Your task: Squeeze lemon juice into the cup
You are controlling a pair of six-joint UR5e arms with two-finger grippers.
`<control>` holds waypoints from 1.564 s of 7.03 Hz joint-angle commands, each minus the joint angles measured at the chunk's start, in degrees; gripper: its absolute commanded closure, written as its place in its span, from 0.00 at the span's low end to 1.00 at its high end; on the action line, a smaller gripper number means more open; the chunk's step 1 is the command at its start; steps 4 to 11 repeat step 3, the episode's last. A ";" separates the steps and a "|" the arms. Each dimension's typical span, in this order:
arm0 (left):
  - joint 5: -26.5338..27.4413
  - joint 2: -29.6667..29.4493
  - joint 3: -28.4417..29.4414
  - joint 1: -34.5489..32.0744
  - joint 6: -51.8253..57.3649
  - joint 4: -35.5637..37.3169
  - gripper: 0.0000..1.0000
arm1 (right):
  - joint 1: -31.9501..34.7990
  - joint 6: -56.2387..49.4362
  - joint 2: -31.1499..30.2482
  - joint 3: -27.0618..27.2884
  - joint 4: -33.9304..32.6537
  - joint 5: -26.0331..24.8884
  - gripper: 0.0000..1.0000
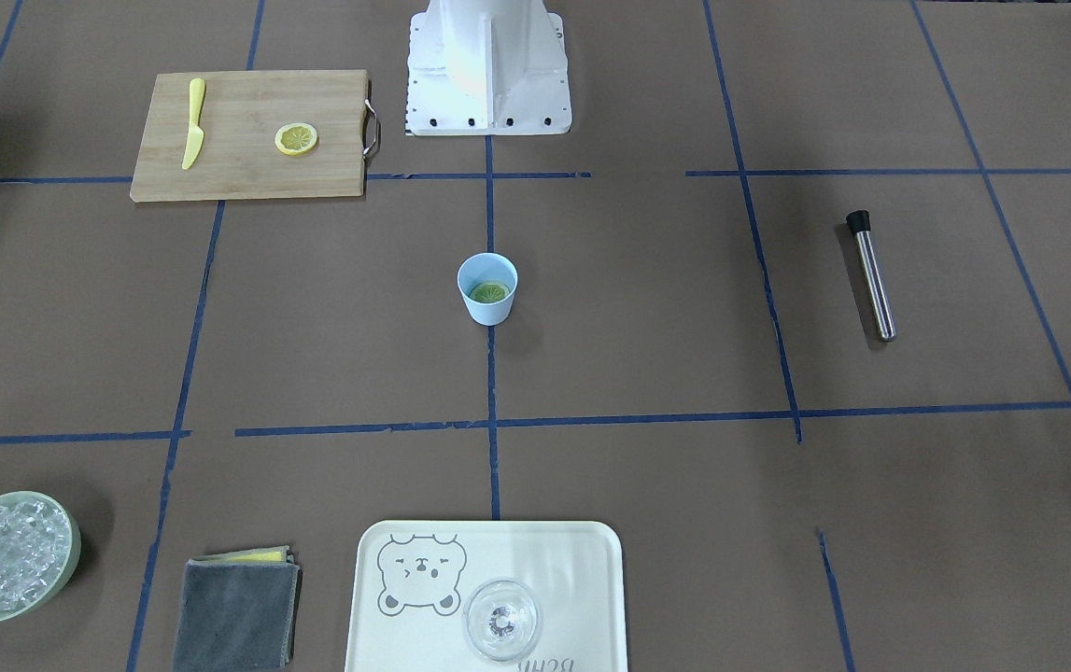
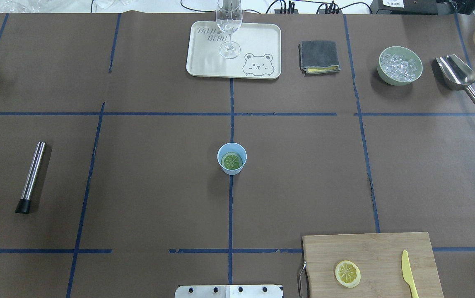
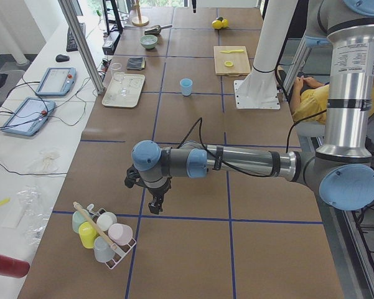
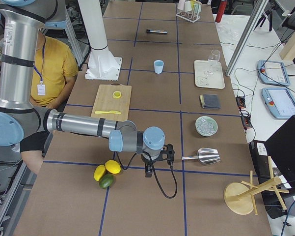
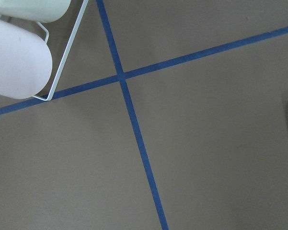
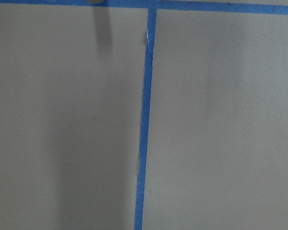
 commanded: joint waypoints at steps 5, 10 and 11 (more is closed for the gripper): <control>1.94 -0.33 -0.19 -1.38 -0.93 -2.26 0.00 | 0.00 0.50 -0.16 0.01 0.00 -0.11 0.00; 1.94 -0.33 -0.19 -1.38 -0.93 -2.26 0.00 | 0.00 0.50 -0.16 0.01 0.00 -0.11 0.00; 1.94 -0.33 -0.19 -1.38 -0.93 -2.26 0.00 | 0.00 0.50 -0.16 0.01 0.00 -0.11 0.00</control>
